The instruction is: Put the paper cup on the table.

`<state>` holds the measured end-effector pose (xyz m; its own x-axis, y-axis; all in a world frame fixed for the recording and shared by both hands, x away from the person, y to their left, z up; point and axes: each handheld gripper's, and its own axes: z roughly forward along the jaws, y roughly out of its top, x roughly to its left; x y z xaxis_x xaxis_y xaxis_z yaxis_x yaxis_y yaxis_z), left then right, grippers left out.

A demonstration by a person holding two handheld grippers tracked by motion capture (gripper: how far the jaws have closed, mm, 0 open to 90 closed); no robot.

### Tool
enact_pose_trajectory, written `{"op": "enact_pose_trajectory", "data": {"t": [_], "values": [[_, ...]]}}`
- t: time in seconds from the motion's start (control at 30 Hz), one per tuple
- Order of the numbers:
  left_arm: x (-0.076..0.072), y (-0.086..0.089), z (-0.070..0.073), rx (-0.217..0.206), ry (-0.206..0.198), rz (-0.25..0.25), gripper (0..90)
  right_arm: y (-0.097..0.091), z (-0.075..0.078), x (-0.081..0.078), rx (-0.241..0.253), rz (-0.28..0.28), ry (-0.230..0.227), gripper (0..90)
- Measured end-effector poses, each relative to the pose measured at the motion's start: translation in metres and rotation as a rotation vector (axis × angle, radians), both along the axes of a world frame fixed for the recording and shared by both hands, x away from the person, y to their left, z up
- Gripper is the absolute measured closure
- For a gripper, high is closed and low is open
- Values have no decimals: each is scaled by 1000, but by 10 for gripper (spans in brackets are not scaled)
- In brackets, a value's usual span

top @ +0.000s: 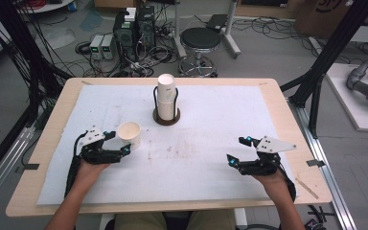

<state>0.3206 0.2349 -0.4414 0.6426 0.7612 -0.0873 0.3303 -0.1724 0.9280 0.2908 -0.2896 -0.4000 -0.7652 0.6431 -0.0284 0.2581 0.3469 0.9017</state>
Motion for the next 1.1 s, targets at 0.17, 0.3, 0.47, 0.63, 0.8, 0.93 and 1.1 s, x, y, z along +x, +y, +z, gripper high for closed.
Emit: {"op": "enact_pose_trajectory", "data": {"t": [0.17, 0.3, 0.47, 0.63, 0.8, 0.93, 1.1], "values": [[-12, 11, 8, -60, -51, 0, 151, -5, -3, -1, 14, -20, 22, 210], [-17, 18, 16, -159, -94, -8, 154, -8, -3, -2, 16, -36, 24, 210], [-19, 17, 19, -179, -119, -11, 154, -10, -3, -5, 15, -53, 32, 210], [-23, 15, 22, -172, -140, -17, 154, -11, -3, -7, 19, -66, 32, 210], [-26, 13, 22, -153, -146, -26, 156, -12, -2, -10, 31, -88, 29, 210], [-28, 13, 23, -151, -150, -27, 156, -13, -1, -12, 38, -91, 24, 210], [-29, 13, 23, -156, -156, -22, 157, -12, 0, -13, 37, -88, 20, 210]]}}
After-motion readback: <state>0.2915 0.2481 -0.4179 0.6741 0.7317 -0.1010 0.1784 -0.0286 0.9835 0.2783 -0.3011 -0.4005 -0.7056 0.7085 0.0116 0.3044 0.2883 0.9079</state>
